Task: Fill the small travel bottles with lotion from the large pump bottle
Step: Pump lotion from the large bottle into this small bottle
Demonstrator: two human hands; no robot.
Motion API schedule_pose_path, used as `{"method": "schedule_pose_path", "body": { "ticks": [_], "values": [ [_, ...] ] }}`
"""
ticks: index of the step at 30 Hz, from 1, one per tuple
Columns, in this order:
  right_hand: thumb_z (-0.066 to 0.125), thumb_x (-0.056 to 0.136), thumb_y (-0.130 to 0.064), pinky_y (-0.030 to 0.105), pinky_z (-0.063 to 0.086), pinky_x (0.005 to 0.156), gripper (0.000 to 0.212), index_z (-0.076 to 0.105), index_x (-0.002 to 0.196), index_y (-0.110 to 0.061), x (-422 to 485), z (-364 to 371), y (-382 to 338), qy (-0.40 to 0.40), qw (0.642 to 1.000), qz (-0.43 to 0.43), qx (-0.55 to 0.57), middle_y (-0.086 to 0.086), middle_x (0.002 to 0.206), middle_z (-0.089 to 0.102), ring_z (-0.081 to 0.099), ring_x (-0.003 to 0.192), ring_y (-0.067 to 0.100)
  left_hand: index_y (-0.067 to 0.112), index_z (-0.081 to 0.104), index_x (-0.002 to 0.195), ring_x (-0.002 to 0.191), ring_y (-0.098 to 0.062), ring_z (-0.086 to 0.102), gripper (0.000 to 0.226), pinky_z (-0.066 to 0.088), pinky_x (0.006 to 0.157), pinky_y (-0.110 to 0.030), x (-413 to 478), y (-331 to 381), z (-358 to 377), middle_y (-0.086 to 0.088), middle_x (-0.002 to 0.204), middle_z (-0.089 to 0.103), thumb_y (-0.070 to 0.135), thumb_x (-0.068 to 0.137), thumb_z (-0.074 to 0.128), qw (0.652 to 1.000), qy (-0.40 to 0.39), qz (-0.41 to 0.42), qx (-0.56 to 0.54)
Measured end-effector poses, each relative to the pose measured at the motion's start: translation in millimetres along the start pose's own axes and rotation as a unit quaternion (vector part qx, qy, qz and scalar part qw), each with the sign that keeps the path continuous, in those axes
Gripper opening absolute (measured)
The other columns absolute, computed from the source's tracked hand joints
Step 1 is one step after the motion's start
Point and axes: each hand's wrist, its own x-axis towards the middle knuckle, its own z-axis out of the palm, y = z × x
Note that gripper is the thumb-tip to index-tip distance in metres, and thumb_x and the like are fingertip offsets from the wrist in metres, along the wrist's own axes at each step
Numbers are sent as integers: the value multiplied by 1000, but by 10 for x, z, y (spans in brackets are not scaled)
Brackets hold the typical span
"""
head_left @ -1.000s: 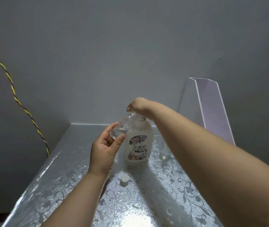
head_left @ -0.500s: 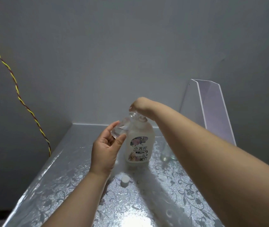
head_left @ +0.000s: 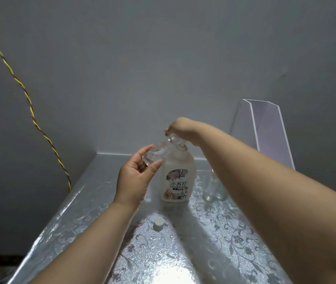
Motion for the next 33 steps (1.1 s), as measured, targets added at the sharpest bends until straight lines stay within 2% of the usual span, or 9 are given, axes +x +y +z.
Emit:
{"method": "schedule_pose_path", "body": {
  "ticks": [5, 8, 10, 15, 17, 19, 21, 26, 33],
  "values": [
    [46, 97, -10, 35, 42, 102, 37, 53, 130, 2, 60, 104, 19, -7, 1000, 15, -16, 19, 135, 53, 50, 127, 33, 39, 68, 112, 79, -18, 43, 44, 41, 79, -28, -19, -118, -51, -2, 82, 49, 35, 69, 78, 1000, -4, -16, -13],
    [44, 97, -8, 35, 40, 103, 37, 53, 131, 2, 73, 147, 40, -13, 999, 20, -21, 19, 136, 52, 48, 128, 33, 38, 66, 118, 91, -21, 48, 58, 41, 87, -36, -53, -172, -71, -3, 99, 53, 49, 64, 84, 999, -15, -26, -24],
    [43, 97, -8, 35, 40, 104, 37, 53, 131, 2, 64, 145, 33, -14, 999, 20, -23, 19, 136, 52, 47, 129, 33, 37, 66, 119, 92, -22, 48, 55, 41, 87, -36, -62, -164, -68, -4, 100, 53, 44, 67, 82, 999, -11, -23, -24],
    [43, 99, -12, 33, 41, 96, 37, 54, 129, 6, -21, 14, -28, -13, 1000, -2, -20, 21, 136, 51, 47, 127, 33, 33, 68, 112, 68, -15, 36, 44, 38, 77, -32, -45, -25, -27, -1, 71, 39, 31, 69, 75, 1000, 8, -20, -4],
    [43, 100, -13, 33, 41, 93, 37, 54, 128, 8, -25, -15, -40, -18, 999, -9, -24, 21, 135, 52, 49, 125, 33, 33, 66, 112, 60, -8, 30, 44, 38, 73, -29, -29, -1, -14, 12, 61, 30, 30, 69, 74, 1000, 15, -23, 2],
    [44, 99, -13, 32, 41, 89, 36, 55, 128, 6, -27, -8, -32, -28, 999, -6, -36, 17, 128, 56, 52, 118, 30, 34, 66, 110, 58, -6, 30, 43, 37, 71, -27, -29, 19, -15, 16, 59, 28, 31, 68, 74, 1000, 16, -22, 4],
    [45, 99, -11, 26, 36, 81, 35, 55, 129, 3, -18, 15, -27, -34, 999, -2, -41, 15, 128, 56, 53, 110, 26, 37, 68, 110, 62, -9, 35, 42, 38, 72, -28, -29, -1, -26, 6, 64, 36, 32, 69, 75, 1000, 9, -20, 6],
    [42, 100, -11, 32, 39, 103, 35, 56, 129, 2, 50, 126, 12, -35, 998, 23, -54, 16, 137, 53, 51, 126, 30, 42, 67, 115, 76, -20, 45, 50, 42, 78, -34, -65, -120, -93, -5, 83, 49, 40, 67, 78, 999, -6, -33, 14],
    [41, 100, -10, 32, 39, 102, 36, 53, 131, 3, -63, 41, -6, -19, 999, -8, -37, 19, 138, 50, 46, 129, 32, 39, 67, 117, 83, -20, 47, 49, 43, 83, -34, -74, -74, -59, -5, 90, 52, 36, 69, 78, 1000, 0, -30, 3]
  ]
}}
